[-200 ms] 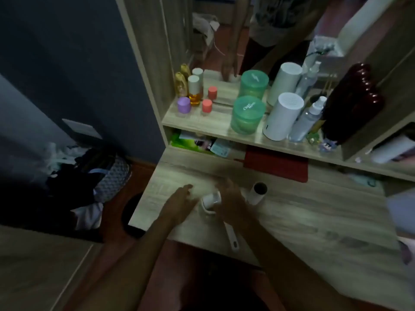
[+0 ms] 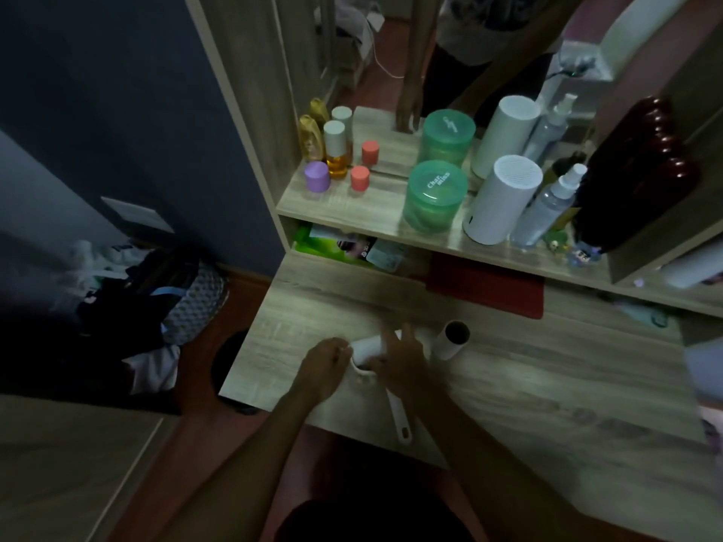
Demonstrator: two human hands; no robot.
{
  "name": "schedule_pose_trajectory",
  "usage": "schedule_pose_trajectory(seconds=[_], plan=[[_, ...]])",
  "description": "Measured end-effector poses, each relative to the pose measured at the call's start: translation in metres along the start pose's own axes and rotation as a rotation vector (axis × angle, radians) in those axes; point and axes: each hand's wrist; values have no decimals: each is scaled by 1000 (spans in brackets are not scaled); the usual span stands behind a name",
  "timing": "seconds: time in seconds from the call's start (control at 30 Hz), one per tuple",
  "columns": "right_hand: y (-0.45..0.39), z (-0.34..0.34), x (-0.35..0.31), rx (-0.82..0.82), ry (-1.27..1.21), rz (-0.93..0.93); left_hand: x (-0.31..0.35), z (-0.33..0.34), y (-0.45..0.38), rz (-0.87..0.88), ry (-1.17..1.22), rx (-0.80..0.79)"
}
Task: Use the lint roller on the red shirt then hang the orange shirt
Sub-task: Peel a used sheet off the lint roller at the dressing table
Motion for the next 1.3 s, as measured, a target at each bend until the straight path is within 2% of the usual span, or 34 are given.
schedule_pose_trajectory(seconds=[0.13, 0.23, 0.37, 0.43, 0.53, 0.6, 0.67, 0.73, 0.87, 0.97, 1.1, 1.3], plan=[[-3, 0, -4, -2, -126, 100, 6, 3, -2, -115, 104, 11], [-3, -3, -15, 37, -186, 87, 16, -9, -6, -197, 263, 69], [9, -24, -45, 172, -158, -94, 42, -61, -7, -149, 550, 109], [12, -39, -66, 247, -133, -166, 56, -95, -13, -84, 592, 113], [15, -67, -98, 338, -90, -262, 78, -143, -20, 23, 547, 58], [23, -88, -119, 297, -154, -265, 91, -169, -21, 87, 490, 23], [24, -101, -130, 314, -101, -318, 100, -189, -22, 150, 435, 25], [22, -108, -136, 370, -36, -376, 106, -202, -22, 192, 402, 30], [28, -119, -149, 377, 34, -397, 117, -215, -22, 228, 329, 0], [36, -126, -155, 403, 99, -454, 124, -222, -25, 285, 192, 13], [37, -135, -160, 371, -9, -526, 136, -229, -31, 326, 87, 28], [33, -153, -160, 262, -211, -451, 144, -232, -35, 369, 45, 22]])
Point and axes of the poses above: each hand's wrist, its own y-axis away from the middle knuckle, its own z-axis out of the palm, x = y × z, and after that the axes turned 3 degrees about z, right-handed
